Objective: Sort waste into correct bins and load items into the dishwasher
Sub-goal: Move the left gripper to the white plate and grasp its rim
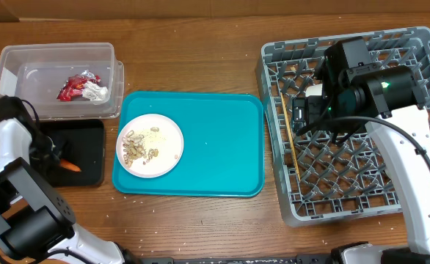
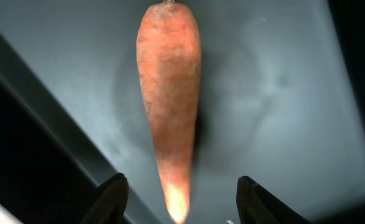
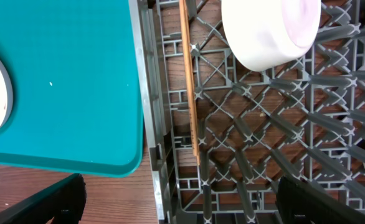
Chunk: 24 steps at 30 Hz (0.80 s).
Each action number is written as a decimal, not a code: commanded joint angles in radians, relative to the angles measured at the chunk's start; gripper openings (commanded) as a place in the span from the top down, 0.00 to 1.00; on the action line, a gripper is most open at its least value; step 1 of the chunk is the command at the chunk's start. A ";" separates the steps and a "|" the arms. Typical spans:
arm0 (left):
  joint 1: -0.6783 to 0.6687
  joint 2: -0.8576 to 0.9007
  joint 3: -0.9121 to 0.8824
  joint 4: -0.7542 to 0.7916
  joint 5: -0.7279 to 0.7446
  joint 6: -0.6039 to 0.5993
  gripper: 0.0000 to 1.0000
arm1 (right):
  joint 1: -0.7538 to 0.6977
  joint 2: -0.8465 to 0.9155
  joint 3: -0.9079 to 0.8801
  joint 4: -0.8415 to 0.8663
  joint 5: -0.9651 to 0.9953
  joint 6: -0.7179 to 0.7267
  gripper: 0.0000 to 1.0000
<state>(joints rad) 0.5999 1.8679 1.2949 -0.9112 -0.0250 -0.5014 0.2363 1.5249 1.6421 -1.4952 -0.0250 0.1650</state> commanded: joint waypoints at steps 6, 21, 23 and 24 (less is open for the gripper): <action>-0.128 -0.107 0.187 -0.098 0.105 0.047 0.41 | -0.003 -0.006 0.008 0.008 0.005 0.012 0.00; -0.818 -0.089 0.180 -0.106 0.096 0.165 0.36 | -0.003 -0.006 0.008 0.008 0.005 0.011 0.00; -0.883 -0.051 0.180 -0.114 0.096 0.149 0.37 | -0.003 -0.006 0.008 0.008 0.005 0.011 0.00; -0.910 -0.030 0.180 -0.118 0.096 0.134 0.37 | -0.003 -0.006 0.008 0.008 0.006 0.011 0.00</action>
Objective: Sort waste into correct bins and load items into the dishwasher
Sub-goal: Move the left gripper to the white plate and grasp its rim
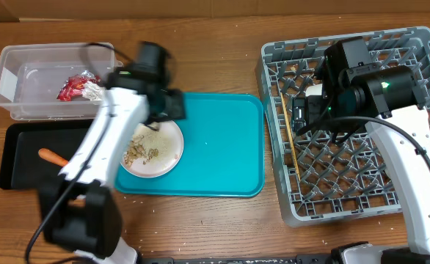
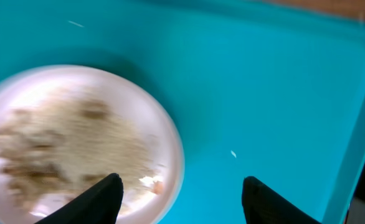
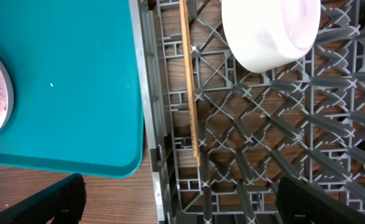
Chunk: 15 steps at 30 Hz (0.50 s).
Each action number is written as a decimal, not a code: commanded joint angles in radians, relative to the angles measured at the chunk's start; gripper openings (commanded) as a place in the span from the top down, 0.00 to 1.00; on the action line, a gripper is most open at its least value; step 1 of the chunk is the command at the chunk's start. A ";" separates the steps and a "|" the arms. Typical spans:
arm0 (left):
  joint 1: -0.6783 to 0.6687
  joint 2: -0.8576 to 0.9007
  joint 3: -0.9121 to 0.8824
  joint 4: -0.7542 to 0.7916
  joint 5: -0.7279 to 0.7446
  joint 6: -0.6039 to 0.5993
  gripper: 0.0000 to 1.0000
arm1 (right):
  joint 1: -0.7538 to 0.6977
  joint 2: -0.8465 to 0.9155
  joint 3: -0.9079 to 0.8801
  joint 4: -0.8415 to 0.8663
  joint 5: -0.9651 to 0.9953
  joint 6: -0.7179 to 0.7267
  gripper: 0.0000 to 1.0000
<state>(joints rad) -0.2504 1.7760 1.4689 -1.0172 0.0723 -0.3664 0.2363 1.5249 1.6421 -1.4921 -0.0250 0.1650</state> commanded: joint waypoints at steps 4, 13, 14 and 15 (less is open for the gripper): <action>-0.128 0.143 0.006 -0.018 -0.001 -0.063 0.38 | -0.003 -0.006 0.008 0.005 0.006 0.011 0.00; -0.129 0.203 0.006 -0.023 -0.022 -0.113 0.40 | -0.003 -0.006 0.006 0.005 0.006 0.011 0.00; -0.129 0.203 0.006 -0.024 -0.029 -0.113 0.40 | -0.003 -0.006 0.006 0.005 0.006 0.011 0.00; -0.130 0.203 0.006 -0.025 -0.041 -0.113 0.40 | -0.003 -0.006 0.006 0.005 0.006 0.011 0.00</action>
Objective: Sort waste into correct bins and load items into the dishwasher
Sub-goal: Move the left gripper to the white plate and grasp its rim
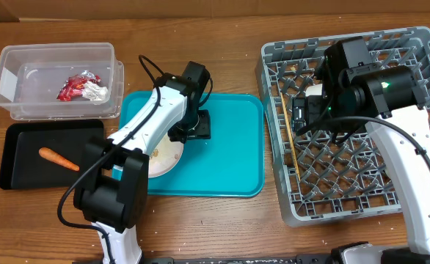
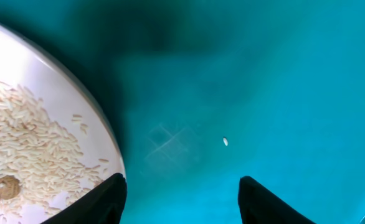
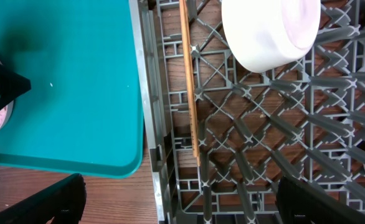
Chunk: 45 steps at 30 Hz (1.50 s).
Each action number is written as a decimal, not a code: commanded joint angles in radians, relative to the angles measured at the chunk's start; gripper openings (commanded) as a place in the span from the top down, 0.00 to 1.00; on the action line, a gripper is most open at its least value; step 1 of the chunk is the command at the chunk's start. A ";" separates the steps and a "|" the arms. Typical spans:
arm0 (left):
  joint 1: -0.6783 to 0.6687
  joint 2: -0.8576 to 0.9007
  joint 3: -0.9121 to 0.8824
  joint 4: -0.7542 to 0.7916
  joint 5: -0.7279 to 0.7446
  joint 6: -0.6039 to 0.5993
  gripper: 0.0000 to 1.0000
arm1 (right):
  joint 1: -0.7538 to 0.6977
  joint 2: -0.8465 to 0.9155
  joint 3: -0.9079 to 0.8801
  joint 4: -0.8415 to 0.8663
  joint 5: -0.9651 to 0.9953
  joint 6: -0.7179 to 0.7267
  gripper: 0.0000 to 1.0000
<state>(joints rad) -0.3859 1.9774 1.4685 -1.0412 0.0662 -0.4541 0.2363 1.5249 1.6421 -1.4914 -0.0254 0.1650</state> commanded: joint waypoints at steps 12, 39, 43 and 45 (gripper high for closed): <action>0.006 0.013 0.006 -0.035 -0.076 -0.068 0.39 | -0.003 -0.006 0.006 0.004 0.006 0.011 0.00; 0.006 0.015 -0.192 0.140 -0.097 -0.077 0.47 | -0.003 -0.006 0.006 0.000 0.006 0.012 0.00; 0.006 0.015 -0.193 0.124 -0.122 -0.076 0.55 | -0.003 -0.006 0.006 0.000 0.006 0.012 0.00; 0.006 0.015 -0.193 0.111 -0.133 -0.076 0.60 | -0.003 -0.006 0.006 0.000 0.006 0.011 0.00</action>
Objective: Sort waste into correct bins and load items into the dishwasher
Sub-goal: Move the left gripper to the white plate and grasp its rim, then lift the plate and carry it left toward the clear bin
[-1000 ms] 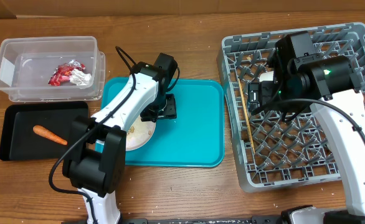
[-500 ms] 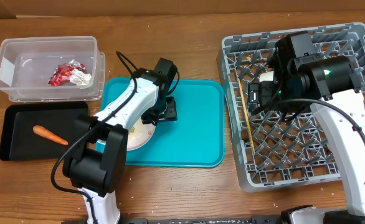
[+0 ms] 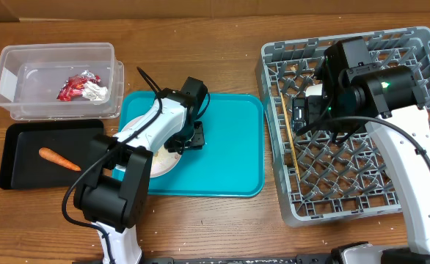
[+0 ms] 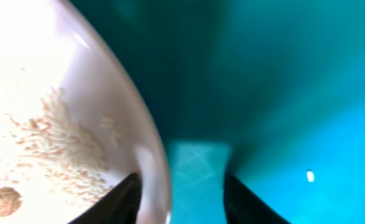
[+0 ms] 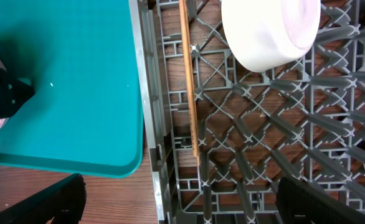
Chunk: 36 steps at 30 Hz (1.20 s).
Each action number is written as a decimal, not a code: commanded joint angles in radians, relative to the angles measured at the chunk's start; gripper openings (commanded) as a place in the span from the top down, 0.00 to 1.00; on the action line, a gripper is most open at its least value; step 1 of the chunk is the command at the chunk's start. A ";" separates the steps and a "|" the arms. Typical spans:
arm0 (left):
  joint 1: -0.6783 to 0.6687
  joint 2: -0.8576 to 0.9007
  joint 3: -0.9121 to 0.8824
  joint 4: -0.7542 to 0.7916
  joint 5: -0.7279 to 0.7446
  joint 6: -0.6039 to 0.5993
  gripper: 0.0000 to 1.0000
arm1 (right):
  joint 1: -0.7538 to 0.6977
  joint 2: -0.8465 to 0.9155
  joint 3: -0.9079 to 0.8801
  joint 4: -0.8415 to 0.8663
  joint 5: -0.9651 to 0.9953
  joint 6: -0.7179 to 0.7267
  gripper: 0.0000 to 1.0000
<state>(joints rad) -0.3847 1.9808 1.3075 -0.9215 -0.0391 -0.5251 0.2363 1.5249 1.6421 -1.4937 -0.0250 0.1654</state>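
A white plate [image 3: 147,150] with rice and scraps lies at the left of the teal tray [image 3: 226,158]. My left gripper [image 3: 191,136] is down at the plate's right edge. In the left wrist view its jaws are open and straddle the plate's rim [image 4: 150,163], one finger over the rice, the other over the tray [image 4: 282,93]. A carrot [image 3: 59,158] lies in the black bin [image 3: 20,139]. My right gripper [image 5: 179,208] hangs open over the grey dish rack [image 3: 413,198], which holds a white bowl [image 5: 270,31] and a wooden chopstick [image 5: 189,81].
A clear bin [image 3: 24,70] with a red wrapper [image 3: 75,86] and crumpled paper stands at the back left, behind the black bin. The rack's left wall [image 5: 150,124] runs close beside the tray's right edge. Bare wood lies in front.
My left gripper has dropped lower and shifted left onto the plate's right rim, and its jaws have narrowed around that rim. The right arm has not moved.
My left gripper was open over the carrot lying in the black bin. It then was above the plate on the tray, then low over the tray beside the plate, and now straddles the plate's rim. The right gripper stayed open over the rack throughout.
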 commanded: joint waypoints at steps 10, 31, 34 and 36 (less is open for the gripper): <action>0.005 0.011 -0.032 -0.053 -0.076 -0.002 0.75 | -0.003 -0.006 0.006 0.003 0.005 0.011 0.00; 0.005 0.011 -0.032 -0.069 -0.075 -0.003 0.96 | -0.003 -0.006 0.006 -0.001 0.005 0.011 0.00; 0.005 0.011 -0.032 -0.085 -0.075 -0.003 0.96 | -0.003 -0.006 0.006 -0.001 0.005 0.011 0.00; 0.005 0.011 -0.032 -0.097 -0.076 -0.003 0.96 | -0.003 -0.006 0.006 -0.001 0.005 0.011 0.00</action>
<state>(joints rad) -0.3866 1.9766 1.3010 -1.0016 -0.1211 -0.5179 0.2359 1.5249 1.6421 -1.4963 -0.0250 0.1654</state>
